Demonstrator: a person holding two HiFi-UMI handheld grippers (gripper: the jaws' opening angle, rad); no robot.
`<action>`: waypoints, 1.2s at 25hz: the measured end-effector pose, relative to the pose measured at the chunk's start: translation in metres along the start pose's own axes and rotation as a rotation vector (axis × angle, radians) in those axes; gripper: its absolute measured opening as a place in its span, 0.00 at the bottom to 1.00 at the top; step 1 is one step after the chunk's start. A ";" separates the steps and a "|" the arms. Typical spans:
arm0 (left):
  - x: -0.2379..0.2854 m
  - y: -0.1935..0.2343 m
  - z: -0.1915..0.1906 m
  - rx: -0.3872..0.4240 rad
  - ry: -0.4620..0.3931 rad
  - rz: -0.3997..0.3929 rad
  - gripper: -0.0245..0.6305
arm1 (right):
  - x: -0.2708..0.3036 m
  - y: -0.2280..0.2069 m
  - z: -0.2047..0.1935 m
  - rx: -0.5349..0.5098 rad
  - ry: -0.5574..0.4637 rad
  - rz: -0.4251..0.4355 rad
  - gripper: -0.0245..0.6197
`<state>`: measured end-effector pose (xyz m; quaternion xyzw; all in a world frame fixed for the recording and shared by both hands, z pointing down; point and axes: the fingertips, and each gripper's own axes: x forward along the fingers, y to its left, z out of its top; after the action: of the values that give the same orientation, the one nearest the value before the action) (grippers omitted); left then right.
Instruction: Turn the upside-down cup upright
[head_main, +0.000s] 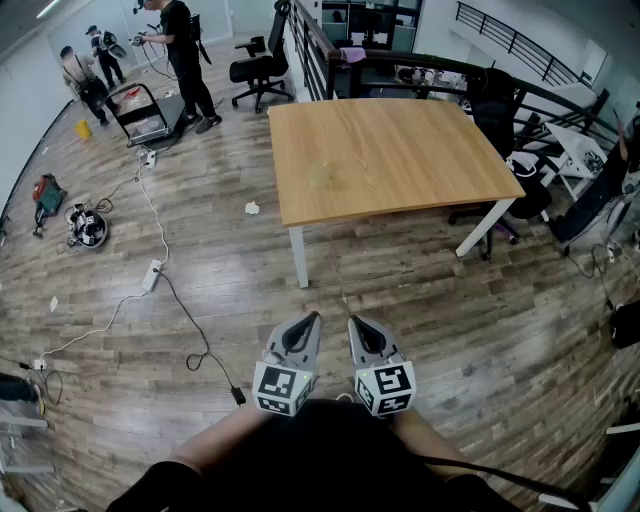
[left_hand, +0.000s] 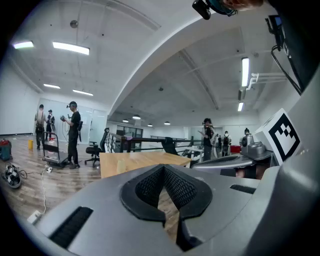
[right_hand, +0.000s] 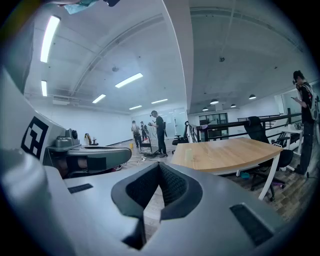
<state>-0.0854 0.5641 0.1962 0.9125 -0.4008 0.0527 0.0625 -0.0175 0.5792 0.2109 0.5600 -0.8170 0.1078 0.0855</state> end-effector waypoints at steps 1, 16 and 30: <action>0.003 0.001 0.000 0.001 -0.001 0.001 0.05 | 0.002 -0.002 0.001 -0.003 -0.003 0.001 0.06; 0.040 -0.006 -0.012 -0.023 0.001 0.091 0.05 | 0.012 -0.055 -0.005 -0.008 -0.006 0.033 0.06; 0.213 0.153 -0.016 -0.061 0.024 0.104 0.05 | 0.216 -0.147 0.026 -0.004 0.010 0.005 0.06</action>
<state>-0.0557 0.3102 0.2542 0.8875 -0.4483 0.0547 0.0921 0.0415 0.3273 0.2540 0.5571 -0.8183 0.1091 0.0903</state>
